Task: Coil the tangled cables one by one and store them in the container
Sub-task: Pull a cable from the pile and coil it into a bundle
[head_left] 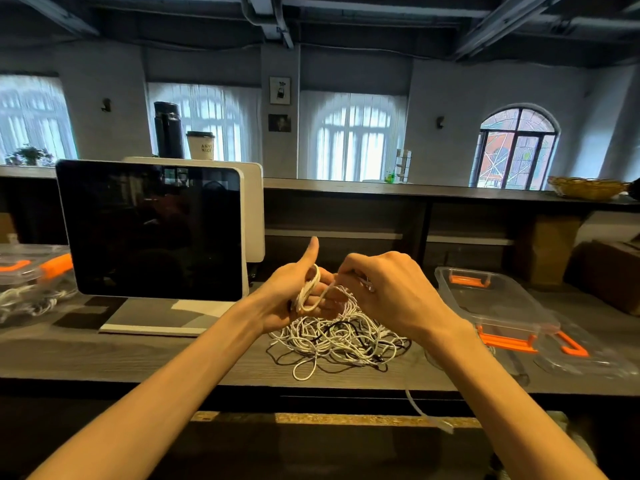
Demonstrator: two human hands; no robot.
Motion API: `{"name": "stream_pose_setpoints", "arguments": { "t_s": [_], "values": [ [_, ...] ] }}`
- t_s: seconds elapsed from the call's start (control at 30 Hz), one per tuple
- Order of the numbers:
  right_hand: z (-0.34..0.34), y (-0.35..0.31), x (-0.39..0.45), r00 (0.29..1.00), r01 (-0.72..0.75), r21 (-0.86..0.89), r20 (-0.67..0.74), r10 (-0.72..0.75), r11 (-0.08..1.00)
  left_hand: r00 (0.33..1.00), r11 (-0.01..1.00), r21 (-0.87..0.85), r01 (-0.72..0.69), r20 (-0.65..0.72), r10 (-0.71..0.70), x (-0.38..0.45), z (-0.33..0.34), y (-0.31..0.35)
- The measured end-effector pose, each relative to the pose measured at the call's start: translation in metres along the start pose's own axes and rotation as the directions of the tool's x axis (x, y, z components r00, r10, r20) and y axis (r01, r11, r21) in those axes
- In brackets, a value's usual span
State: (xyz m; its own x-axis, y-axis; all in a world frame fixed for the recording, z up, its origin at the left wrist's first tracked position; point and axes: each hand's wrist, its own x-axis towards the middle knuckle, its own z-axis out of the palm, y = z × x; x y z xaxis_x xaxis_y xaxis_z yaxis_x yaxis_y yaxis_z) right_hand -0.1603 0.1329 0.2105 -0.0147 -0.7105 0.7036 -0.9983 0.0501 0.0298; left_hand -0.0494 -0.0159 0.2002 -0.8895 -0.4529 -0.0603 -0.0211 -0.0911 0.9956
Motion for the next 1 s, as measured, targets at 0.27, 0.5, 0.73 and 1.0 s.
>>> {"name": "stream_pose_setpoints", "arguments": {
  "t_s": [0.27, 0.5, 0.73, 1.0],
  "values": [
    [-0.006, -0.010, 0.011, 1.000, -0.009, 0.238, 0.028, 0.003, 0.971, 0.873, 0.983, -0.028, 0.182, 0.465, -0.149, -0.008, -0.003, -0.007],
    [-0.006, -0.018, 0.012, 0.979, -0.200, 0.551, 0.093, 0.179, 0.810, 0.683, 0.994, 0.008, 0.106, 0.726, -0.079, -0.013, -0.011, -0.003],
    [-0.008, -0.012, 0.011, 0.964, -0.265, 0.543, 0.130, 0.231, 0.797, 0.825, 0.999, 0.033, 0.006, 0.564, -0.024, -0.018, -0.002, 0.001],
    [-0.016, -0.008, 0.016, 0.964, -0.216, 0.410, 0.231, 0.128, 0.886, 0.900, 0.966, 0.257, -0.012, 0.424, -0.102, -0.027, 0.013, 0.009]
  ]
}}
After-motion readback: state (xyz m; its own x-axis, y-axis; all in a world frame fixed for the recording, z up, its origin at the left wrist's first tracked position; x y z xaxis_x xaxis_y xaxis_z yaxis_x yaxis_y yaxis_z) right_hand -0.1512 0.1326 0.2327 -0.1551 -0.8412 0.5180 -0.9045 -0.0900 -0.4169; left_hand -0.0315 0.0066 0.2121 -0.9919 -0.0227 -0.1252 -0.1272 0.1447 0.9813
